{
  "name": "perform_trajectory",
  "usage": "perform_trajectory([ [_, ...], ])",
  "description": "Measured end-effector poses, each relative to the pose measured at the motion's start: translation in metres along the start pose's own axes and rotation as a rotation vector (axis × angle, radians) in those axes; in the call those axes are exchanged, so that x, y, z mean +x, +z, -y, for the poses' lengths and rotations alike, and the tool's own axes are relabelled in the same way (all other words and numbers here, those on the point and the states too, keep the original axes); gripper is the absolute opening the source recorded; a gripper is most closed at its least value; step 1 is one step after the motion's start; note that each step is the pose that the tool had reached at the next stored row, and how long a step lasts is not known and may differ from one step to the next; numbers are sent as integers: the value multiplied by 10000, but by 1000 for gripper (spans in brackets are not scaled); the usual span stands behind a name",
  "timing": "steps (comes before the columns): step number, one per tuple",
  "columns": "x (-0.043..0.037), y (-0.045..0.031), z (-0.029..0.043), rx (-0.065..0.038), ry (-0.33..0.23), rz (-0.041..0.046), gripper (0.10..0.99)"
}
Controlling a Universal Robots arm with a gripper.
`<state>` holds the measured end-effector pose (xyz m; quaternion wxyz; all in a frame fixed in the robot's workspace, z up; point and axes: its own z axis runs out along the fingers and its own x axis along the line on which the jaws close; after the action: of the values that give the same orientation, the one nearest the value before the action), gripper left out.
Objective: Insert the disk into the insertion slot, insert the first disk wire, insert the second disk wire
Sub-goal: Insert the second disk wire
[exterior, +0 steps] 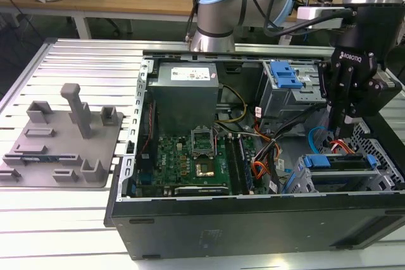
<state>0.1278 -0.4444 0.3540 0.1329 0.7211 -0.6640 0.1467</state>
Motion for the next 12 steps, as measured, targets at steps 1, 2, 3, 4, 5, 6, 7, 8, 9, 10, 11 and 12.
perform_trajectory([
  [1, -7, -1, 0, 0, 0, -1, 310],
  [2, -9, -1, 1, 0, 1, -1, 310],
  [3, -10, -1, 1, -1, 0, -3, 310],
  [4, -11, -1, 1, -1, 0, -6, 310],
  [5, -11, -1, 1, -1, 0, -5, 310],
  [6, -12, 0, 1, -1, 0, -6, 227],
  [7, -13, 1, 1, -1, 0, -5, 227],
  [8, -13, 3, 1, -1, 0, -5, 165],
  [9, -14, 5, 1, -1, 0, -5, 161],
  [10, -14, 5, 1, -1, 1, -6, 161],
  [11, -14, 6, 1, -1, 0, -6, 161],
  [12, -14, 6, 1, -1, 0, -5, 161],
])
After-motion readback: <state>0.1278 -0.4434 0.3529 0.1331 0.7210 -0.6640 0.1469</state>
